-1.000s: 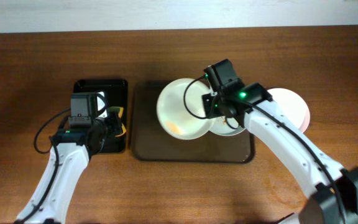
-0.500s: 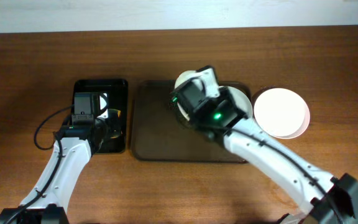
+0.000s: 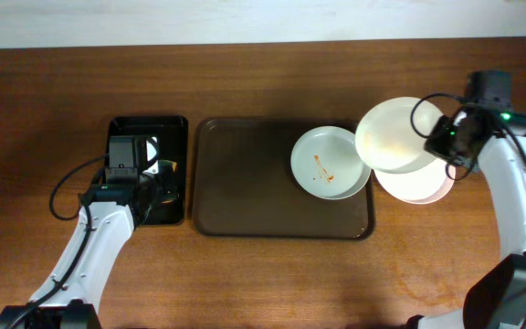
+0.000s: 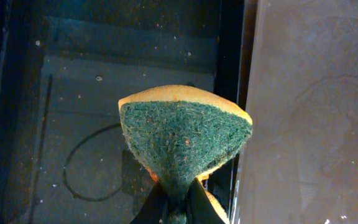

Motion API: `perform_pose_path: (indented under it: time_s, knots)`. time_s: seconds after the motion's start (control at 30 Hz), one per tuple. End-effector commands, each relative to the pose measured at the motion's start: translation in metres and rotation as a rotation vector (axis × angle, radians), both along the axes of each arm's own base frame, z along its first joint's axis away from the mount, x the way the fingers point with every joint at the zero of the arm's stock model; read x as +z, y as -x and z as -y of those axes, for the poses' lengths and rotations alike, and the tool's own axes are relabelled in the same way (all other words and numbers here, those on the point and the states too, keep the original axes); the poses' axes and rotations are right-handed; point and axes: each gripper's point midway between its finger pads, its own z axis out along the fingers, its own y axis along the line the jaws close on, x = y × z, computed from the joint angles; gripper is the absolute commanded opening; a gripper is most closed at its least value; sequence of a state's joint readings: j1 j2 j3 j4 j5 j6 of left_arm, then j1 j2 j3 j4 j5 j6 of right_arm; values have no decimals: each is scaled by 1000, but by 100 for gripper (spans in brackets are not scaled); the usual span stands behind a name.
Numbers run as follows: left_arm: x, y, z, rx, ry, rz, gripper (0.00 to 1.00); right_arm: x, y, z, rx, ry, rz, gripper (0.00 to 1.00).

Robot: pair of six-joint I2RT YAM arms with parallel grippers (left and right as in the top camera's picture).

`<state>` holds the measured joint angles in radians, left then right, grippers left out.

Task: Clean dirty plates on tray and stack at the side
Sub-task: 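Carry the plate with the right gripper and stack it on the first plate, then move the right gripper to grasp the last plate's rim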

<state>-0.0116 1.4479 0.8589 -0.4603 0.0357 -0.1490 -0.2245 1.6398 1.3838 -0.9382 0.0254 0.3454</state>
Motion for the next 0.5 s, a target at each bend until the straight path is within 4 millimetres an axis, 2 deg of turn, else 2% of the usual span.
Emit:
perform_pose_path:
  time_s: [0.0, 0.13, 0.33, 0.37, 0.47]
  knots:
    - [-2, 0, -3, -4, -13, -3, 0, -11, 2, 8, 5, -75, -20, 4]
    - [-2, 0, -3, -4, -13, -3, 0, -30, 6, 18, -23, -86, -80, 4]
    - [-2, 0, -3, -4, -13, -4, 0, -34, 11, 26, -41, -45, -107, 4]
    - [-2, 0, -3, -4, -13, -4, 0, -34, 12, 28, -46, -33, -115, 8]
    - [-2, 0, -3, -5, -13, -4, 0, -34, 13, 28, -46, -34, -118, 37]
